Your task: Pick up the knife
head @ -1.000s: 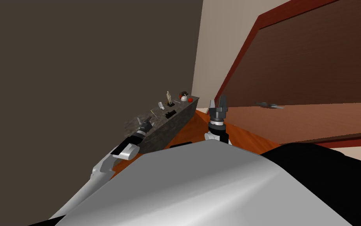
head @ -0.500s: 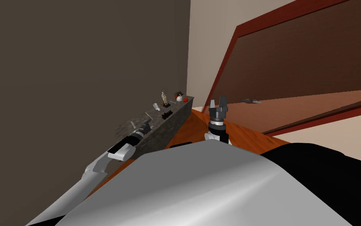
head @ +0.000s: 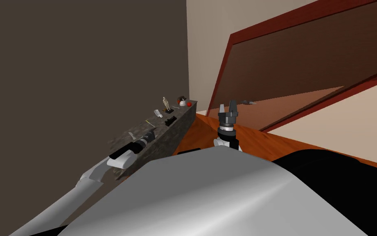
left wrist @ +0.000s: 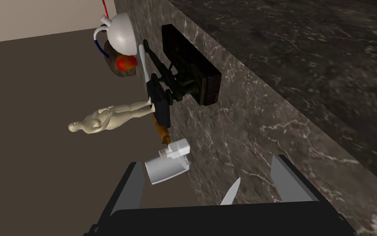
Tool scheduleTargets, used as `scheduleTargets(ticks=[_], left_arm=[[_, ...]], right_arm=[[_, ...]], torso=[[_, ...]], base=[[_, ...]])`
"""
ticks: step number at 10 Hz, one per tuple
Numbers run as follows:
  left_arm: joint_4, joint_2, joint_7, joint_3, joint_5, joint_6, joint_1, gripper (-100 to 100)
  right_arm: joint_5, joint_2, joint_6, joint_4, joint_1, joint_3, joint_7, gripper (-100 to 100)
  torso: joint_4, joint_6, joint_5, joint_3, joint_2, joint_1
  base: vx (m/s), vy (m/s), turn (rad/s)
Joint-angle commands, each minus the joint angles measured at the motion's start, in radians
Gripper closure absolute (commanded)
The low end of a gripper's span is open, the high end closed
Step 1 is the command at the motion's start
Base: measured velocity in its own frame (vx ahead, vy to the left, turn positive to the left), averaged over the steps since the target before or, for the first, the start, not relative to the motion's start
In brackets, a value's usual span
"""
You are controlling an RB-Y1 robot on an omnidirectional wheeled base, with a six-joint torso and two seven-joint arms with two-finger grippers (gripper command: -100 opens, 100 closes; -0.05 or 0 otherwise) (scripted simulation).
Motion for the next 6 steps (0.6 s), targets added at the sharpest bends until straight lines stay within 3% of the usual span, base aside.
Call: scheduleTargets(ticks=[1, 6], left_arm=[[0.036, 0.050, 0.009, -0.011, 0.050, 0.038, 0.004, -100], [0.105, 0.185, 0.017, -0.031, 0.185, 0.105, 0.007, -100]], right_arm=[[0.000, 0.000, 0.000, 0.000, 0.000, 0.000, 0.000, 0], [0.000, 0.000, 0.000, 0.000, 0.000, 0.000, 0.000, 0]], torso=[[0.000, 0.000, 0.000, 0.000, 0.000, 0.000], [0.000, 0.001, 0.001, -0.001, -0.001, 0.002]], base=[[-0.010, 0.029, -0.335], [-0.009, 0.045, -0.279]])
